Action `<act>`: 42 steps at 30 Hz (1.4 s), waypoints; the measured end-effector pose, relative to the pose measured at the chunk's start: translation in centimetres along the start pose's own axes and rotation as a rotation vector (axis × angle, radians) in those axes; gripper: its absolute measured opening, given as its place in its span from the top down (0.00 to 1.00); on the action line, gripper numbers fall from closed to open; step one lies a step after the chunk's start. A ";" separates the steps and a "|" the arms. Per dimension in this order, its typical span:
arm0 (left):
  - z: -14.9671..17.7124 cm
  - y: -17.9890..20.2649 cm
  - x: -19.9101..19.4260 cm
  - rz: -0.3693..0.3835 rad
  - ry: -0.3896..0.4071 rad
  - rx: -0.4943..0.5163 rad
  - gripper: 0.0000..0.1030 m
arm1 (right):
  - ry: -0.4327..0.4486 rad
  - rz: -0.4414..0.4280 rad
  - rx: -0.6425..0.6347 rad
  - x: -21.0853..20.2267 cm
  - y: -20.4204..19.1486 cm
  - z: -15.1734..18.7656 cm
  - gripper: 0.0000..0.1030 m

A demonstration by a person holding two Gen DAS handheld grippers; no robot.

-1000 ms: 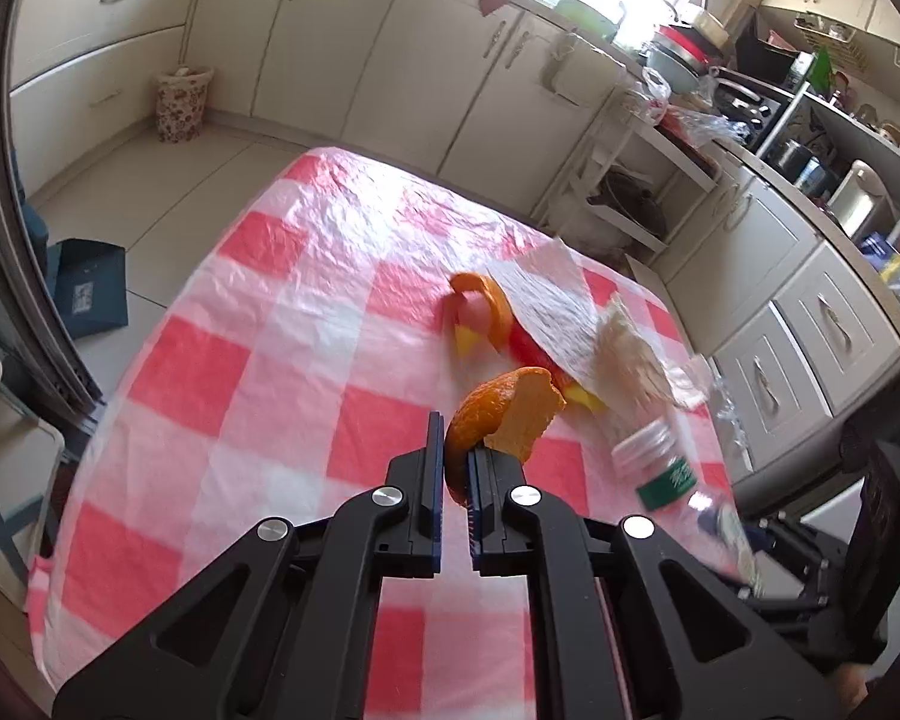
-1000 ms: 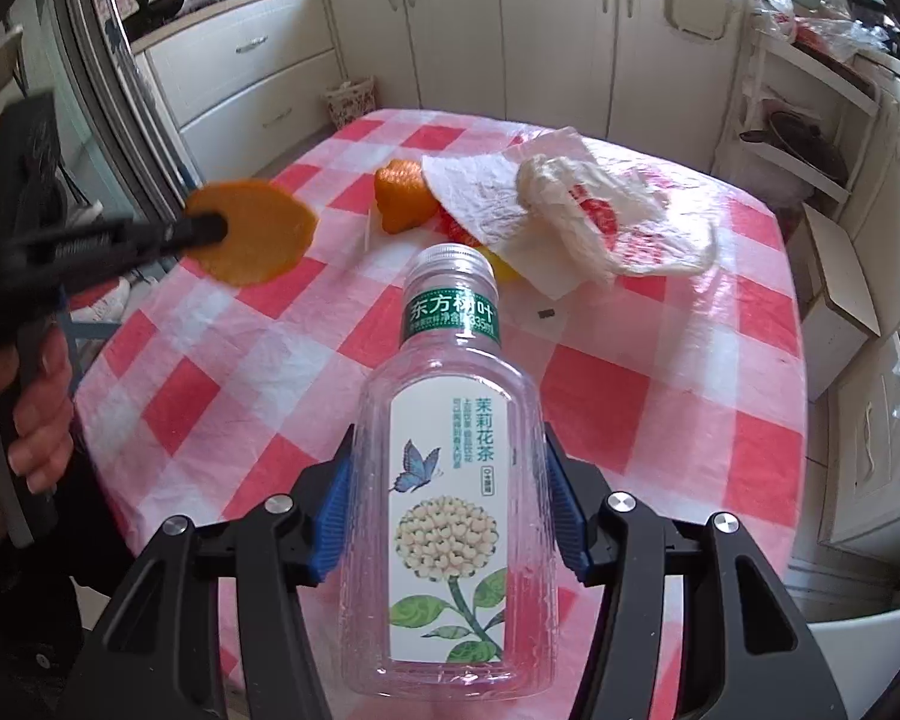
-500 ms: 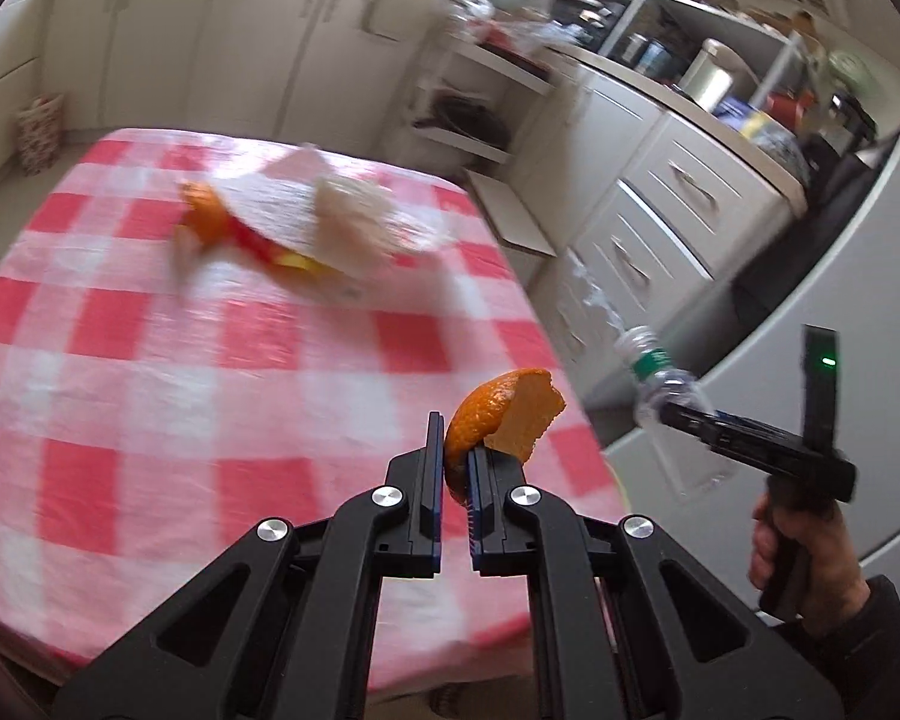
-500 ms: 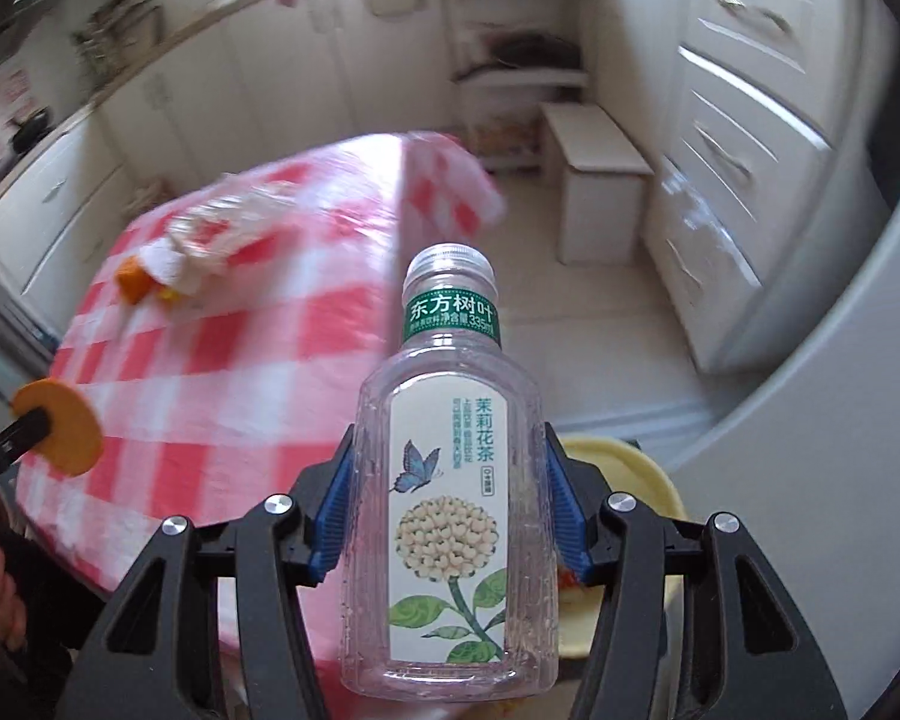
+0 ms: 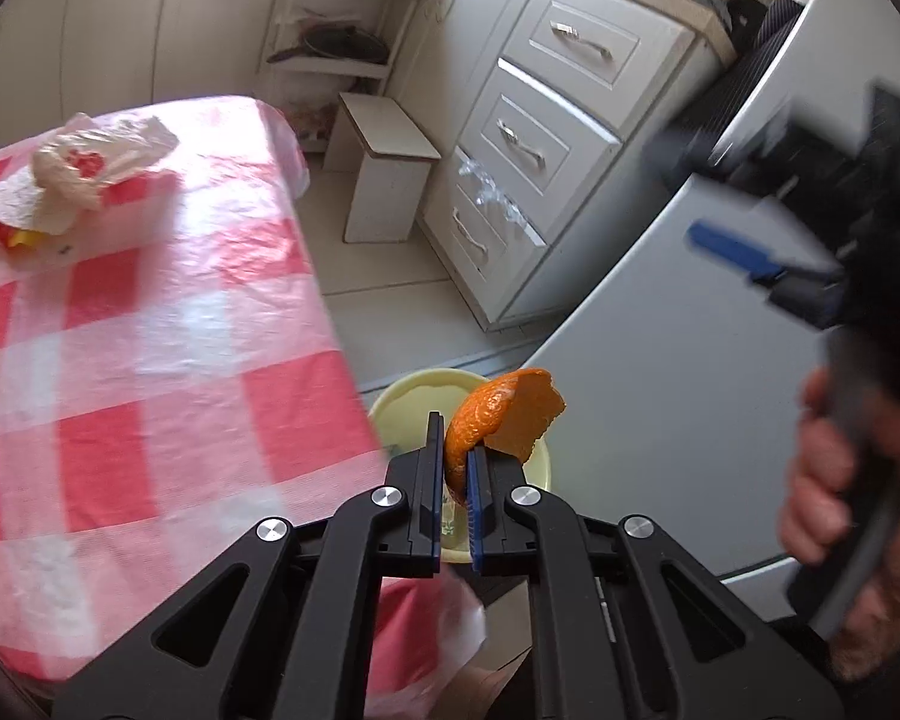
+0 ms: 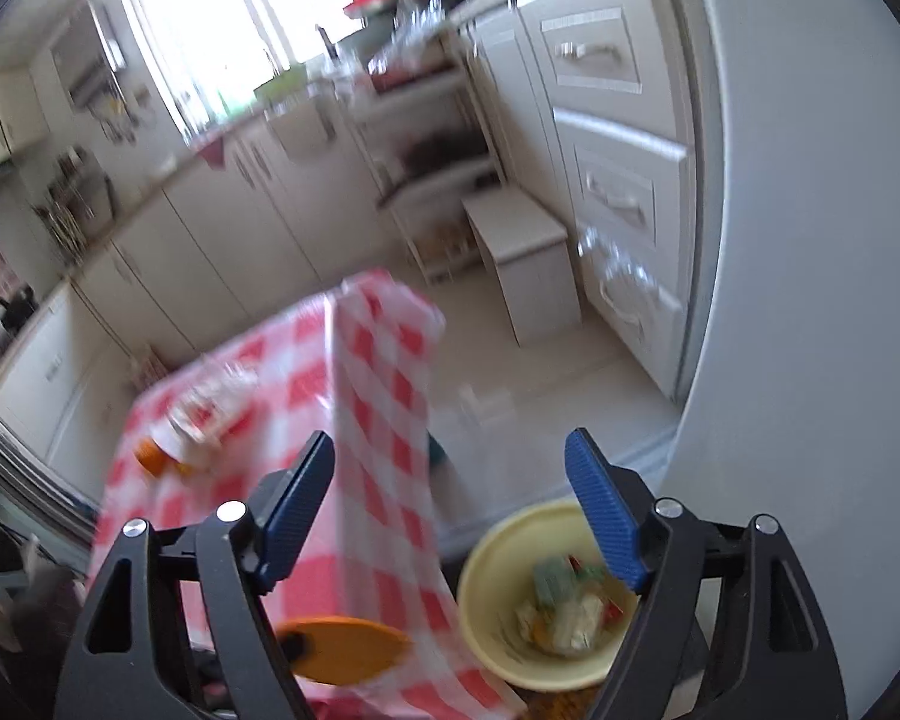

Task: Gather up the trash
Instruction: 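Carry the bottle and small peel to the bucket and open both tools, then bring both open tools back over the table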

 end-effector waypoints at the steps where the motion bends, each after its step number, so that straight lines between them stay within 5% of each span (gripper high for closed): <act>1: 0.0 0.7 1.2 -0.003 -0.016 0.000 0.94 | 0.026 -0.022 0.014 -0.6 -0.1 -0.5 0.26; 4: 0.0 1.8 3.7 -0.027 -0.057 0.007 0.86 | 0.050 -0.053 0.035 -0.8 -0.1 -1.4 0.26; 8: 0.3 2.8 3.8 -0.054 -0.037 0.037 0.61 | 0.050 -0.077 0.040 -0.4 -0.7 -1.7 0.26; 11: 0.1 2.3 3.0 -0.070 -0.025 0.041 0.58 | 0.057 -0.093 0.023 -0.7 -1.5 -1.9 0.26; 18: 0.7 -2.3 -3.6 -0.103 0.042 0.021 0.44 | 0.034 -0.109 -0.034 -0.1 -4.4 -1.2 0.24; 26: 1.4 -11.9 -14.0 -0.290 0.209 -0.016 0.21 | 0.066 -0.124 -0.171 -1.9 -9.4 0.7 0.18; 32: 3.6 -17.3 -15.4 -0.329 0.201 -0.108 0.18 | 0.052 -0.122 -0.227 -1.6 -12.2 3.1 0.15; 42: 4.5 -20.0 -15.1 -0.330 0.182 -0.176 0.14 | -0.003 -0.115 -0.284 1.2 -16.5 5.9 0.15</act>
Point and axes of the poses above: each gripper's, at about its wrist camera, not at the fingertips, and x roughly the way its jaws point, y to its right, z to its underside, the point moved 9 cm from there along x, roughly the way its jaws point, and after that the axes turned 3 degrees about -x, right-handed, at the moved point
